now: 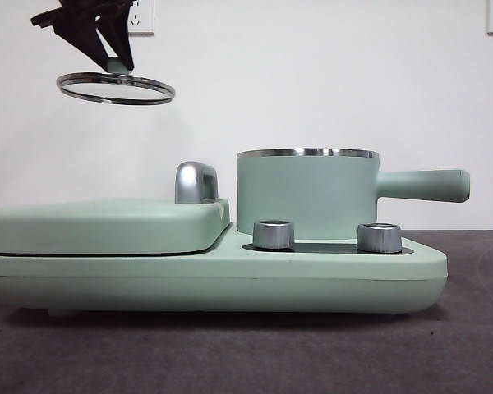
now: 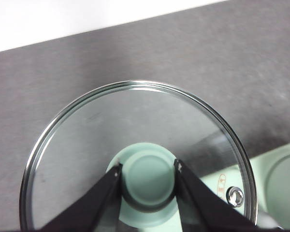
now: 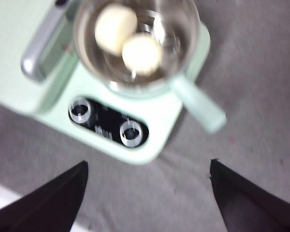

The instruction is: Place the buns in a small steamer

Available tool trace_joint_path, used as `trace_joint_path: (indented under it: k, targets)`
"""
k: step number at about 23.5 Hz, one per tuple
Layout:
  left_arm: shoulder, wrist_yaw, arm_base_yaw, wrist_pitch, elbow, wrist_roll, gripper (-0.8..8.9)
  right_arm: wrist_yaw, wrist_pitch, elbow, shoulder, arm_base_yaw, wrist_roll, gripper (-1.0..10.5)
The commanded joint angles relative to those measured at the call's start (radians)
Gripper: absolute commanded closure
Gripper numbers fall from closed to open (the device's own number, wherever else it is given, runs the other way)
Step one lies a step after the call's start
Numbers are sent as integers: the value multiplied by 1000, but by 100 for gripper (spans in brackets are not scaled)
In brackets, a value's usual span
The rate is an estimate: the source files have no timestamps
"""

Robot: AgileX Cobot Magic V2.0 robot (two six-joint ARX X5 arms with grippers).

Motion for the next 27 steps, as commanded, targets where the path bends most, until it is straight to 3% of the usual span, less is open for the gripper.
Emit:
trace_joint_path:
  k: [1, 6, 10, 16, 23, 27]
  targets:
    - [17, 5, -33, 17, 35, -4, 759, -5, 31, -145, -141, 7, 9, 545]
    - [17, 5, -159, -5, 35, -3, 759, -4, 283, -519, -507, 7, 43, 545]
    - [17, 5, -269, -14, 34, 1, 759, -16, 441, -704, -741, 7, 43, 545]
    - [17, 5, -400, 1, -4, 31, 768, -79, 433, -742, -855, 7, 42, 545]
    - [19, 6, -488, 63, -82, 58, 792, -83, 450, -741, -854, 7, 42, 545]
    - [56, 91, -515, 100, -86, 59, 794, -83, 469, -742, -853, 7, 42, 545]
